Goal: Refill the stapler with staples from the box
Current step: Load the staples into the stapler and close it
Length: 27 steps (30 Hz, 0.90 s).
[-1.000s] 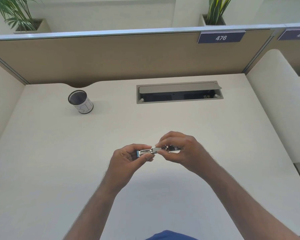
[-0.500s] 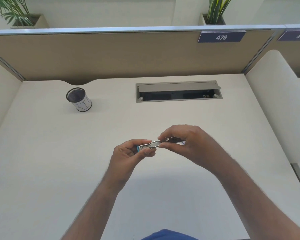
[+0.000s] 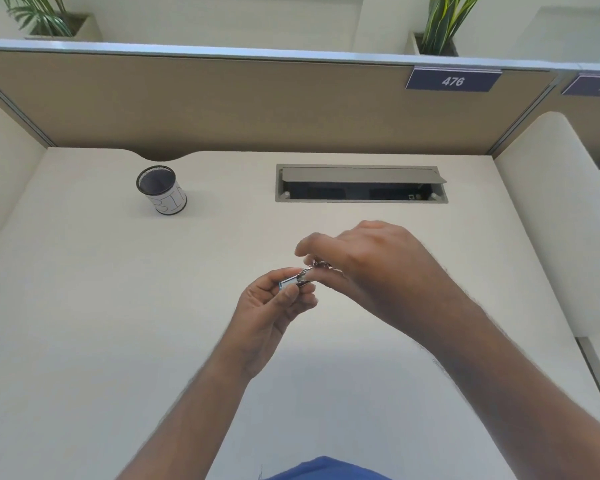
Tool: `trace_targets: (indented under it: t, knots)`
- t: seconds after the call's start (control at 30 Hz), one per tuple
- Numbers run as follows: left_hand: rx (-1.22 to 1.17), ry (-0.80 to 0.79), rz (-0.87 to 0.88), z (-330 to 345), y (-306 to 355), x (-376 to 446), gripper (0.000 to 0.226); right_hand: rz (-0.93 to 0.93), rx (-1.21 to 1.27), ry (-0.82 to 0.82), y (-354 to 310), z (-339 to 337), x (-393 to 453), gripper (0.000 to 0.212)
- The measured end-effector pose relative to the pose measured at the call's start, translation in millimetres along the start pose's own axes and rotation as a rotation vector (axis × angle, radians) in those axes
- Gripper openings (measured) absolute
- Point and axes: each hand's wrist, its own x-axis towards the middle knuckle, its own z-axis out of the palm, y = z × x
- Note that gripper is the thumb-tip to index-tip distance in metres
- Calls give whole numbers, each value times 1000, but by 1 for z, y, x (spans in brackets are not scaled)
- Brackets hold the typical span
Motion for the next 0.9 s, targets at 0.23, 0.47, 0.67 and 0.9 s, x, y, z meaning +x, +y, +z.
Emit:
trace_targets:
  t: [0.23, 0.47, 0.67, 0.9]
  knots:
    - [233, 47, 62, -7, 15, -5, 39, 172, 195, 8, 9, 15, -13, 16]
    - [440, 75, 86, 2, 24, -9, 21, 215, 288, -42, 13, 36, -28, 11]
    - [523, 99, 80, 5, 26, -8, 17, 171, 305, -48, 18, 43, -33, 15]
    - [551, 104, 49, 4, 25, -9, 20, 201, 327, -107, 24, 48, -43, 31]
